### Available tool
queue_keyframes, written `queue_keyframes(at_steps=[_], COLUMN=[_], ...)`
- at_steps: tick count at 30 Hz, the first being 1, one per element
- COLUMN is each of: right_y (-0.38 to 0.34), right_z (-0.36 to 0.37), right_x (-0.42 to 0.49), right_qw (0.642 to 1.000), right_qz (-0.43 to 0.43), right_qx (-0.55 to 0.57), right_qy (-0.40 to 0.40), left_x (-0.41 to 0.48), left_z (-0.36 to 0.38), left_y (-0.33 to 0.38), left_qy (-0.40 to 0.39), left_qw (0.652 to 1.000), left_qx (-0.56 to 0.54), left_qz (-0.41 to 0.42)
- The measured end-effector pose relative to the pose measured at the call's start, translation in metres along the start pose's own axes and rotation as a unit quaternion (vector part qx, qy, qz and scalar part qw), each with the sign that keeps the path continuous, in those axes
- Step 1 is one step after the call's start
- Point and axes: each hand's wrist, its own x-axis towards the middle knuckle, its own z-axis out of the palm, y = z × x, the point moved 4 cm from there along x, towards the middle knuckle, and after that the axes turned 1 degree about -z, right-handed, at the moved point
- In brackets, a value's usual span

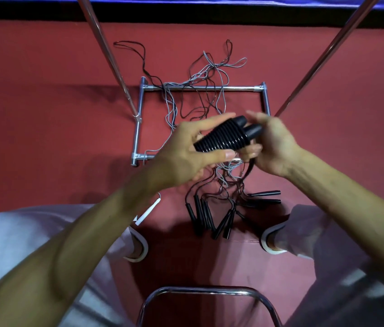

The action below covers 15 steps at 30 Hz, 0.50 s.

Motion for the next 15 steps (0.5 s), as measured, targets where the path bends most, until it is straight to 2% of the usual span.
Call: queue_keyframes(at_steps=[1,3,8,15], right_y=[-0.006,-0.012,-0.009,0.002], right_z=[0.003,0.009,0.019,0.022], right_x=[-0.002,-0.009,-0.017,-0.016], right_qw=[0.999,0.995,0.979,0.980], right_qz=[-0.030,-0.081,-0.142,-0.145], right_qx=[0.034,0.030,-0.139,-0.129], right_qy=[-0.024,-0.058,-0.036,-0.043], left_x=[0.003,0.006,0.006,0.003], left_z=[-0.006,-0.016,-0.023,-0.023], left_y=[-0.002,-0.003,-0.004,-0.005], left_qy=[0.019,0.037,0.033,0.030], left_qw=[1.000,0.999,0.997,0.999], left_qx=[-0.013,-0.034,-0.075,-0.023], left_qz=[-0.003,-0.010,-0.011,0.004])
